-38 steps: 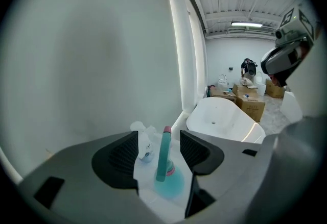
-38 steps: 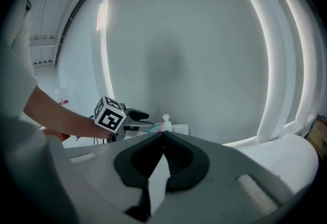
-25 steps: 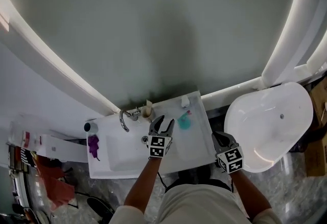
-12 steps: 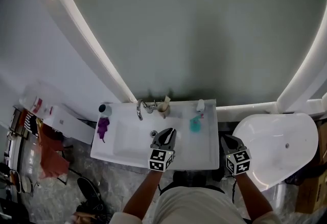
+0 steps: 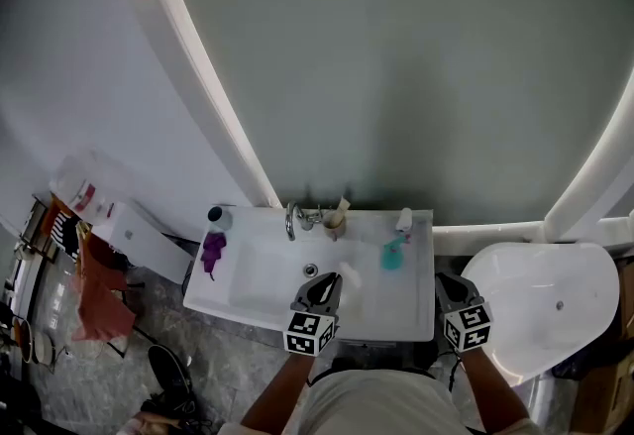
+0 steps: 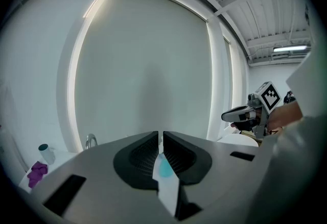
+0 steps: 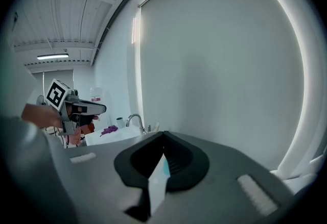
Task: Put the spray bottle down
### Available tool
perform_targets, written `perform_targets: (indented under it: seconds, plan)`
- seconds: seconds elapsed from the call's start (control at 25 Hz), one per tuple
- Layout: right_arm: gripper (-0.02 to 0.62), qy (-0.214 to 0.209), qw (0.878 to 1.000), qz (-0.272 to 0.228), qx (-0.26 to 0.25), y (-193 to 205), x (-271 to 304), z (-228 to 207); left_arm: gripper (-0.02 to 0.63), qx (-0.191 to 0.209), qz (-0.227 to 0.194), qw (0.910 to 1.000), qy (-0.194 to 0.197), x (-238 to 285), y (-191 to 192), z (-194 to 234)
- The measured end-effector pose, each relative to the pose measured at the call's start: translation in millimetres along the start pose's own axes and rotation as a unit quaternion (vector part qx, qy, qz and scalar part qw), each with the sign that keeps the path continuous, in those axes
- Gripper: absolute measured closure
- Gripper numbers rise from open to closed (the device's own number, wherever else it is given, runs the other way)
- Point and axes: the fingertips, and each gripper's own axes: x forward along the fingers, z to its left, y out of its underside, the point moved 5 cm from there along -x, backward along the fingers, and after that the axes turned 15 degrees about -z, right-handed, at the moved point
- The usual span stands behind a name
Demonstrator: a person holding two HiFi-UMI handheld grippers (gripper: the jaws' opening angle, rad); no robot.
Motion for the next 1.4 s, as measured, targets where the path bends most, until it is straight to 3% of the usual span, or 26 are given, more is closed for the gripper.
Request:
perform_targets:
  seconds: [0.32, 0.52, 1.4]
  plan:
    - [0.584, 0.021, 1.0, -0.017, 0.003, -15.6, -7.8, 14.2, 0.588, -0.033, -0.015, 0.9992, 0.013, -16.6, -16.7, 14.9]
    - [0.584, 0.029, 0.999, -0.026, -0.002, -25.2, -6.5, 19.2, 0.589, -0.018, -0.023, 0.9994, 0.019, -13.0, -24.1, 24.2]
    - [0.584, 0.03, 0.998, -0.047, -0.018, -46.6, 5.2, 33.0, 0.589, -0.025, -0.035, 0.9986, 0.03, -8.3, -28.2, 38.1]
